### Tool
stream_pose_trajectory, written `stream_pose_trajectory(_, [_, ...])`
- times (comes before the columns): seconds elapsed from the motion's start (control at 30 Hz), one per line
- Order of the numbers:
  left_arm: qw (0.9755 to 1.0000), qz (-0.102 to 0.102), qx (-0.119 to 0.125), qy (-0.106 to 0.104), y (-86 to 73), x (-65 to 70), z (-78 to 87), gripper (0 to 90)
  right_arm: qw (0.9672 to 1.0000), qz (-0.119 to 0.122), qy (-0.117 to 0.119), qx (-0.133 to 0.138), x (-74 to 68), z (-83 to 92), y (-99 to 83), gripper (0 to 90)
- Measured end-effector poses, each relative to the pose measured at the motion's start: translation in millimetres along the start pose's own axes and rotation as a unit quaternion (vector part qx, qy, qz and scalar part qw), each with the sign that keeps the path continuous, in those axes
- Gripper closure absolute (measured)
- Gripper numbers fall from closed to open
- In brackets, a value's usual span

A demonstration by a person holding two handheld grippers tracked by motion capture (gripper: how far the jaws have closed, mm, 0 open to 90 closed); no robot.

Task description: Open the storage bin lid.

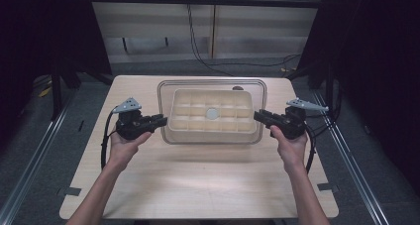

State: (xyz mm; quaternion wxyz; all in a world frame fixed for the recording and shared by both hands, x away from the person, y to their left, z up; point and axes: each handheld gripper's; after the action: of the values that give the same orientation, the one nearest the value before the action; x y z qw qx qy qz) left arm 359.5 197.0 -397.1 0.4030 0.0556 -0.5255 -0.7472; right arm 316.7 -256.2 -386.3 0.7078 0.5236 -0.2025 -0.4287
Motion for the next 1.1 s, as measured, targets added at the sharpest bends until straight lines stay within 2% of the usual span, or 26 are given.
stream_pose_trajectory(0.17, [1.0,-0.003,-0.004,0.005,-2.5,4.9,2.2,74.1,1.0,0.001,0.001,-0.005,-3.9,4.3,-0.5,68.4])
stream_pose_trajectory(0.47, [0.9998,-0.017,-0.014,-0.001,-6.8,12.0,6.4,74.4,0.9998,-0.007,0.007,-0.015,-8.1,14.1,-11.4,68.3])
stream_pose_trajectory(0.83, [0.9991,-0.033,-0.026,-0.006,-16.0,18.2,18.8,74.8,0.9998,-0.004,0.013,-0.014,-20.3,25.6,-15.0,68.8])
stream_pose_trajectory(0.97, [0.999,-0.032,-0.031,-0.005,-19.0,21.3,21.7,74.8,0.9996,-0.007,0.016,-0.02,-23.1,28.3,-19.4,69.1])
stream_pose_trajectory(1.1, [0.9991,-0.018,-0.039,-0.003,-22.6,26.1,23.6,74.7,0.9995,-0.006,0.014,-0.029,-26.3,29.7,-25.2,68.7])
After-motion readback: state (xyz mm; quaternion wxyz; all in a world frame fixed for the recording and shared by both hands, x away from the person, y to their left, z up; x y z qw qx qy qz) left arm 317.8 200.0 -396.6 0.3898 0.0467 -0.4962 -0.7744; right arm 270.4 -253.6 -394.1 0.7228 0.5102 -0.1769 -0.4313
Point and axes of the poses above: each handheld gripper's, and its own axes: z roughly backward along the jaws, y roughly out of its top, x roughly to its right, and after that the axes turned 10 degrees about z, right-handed
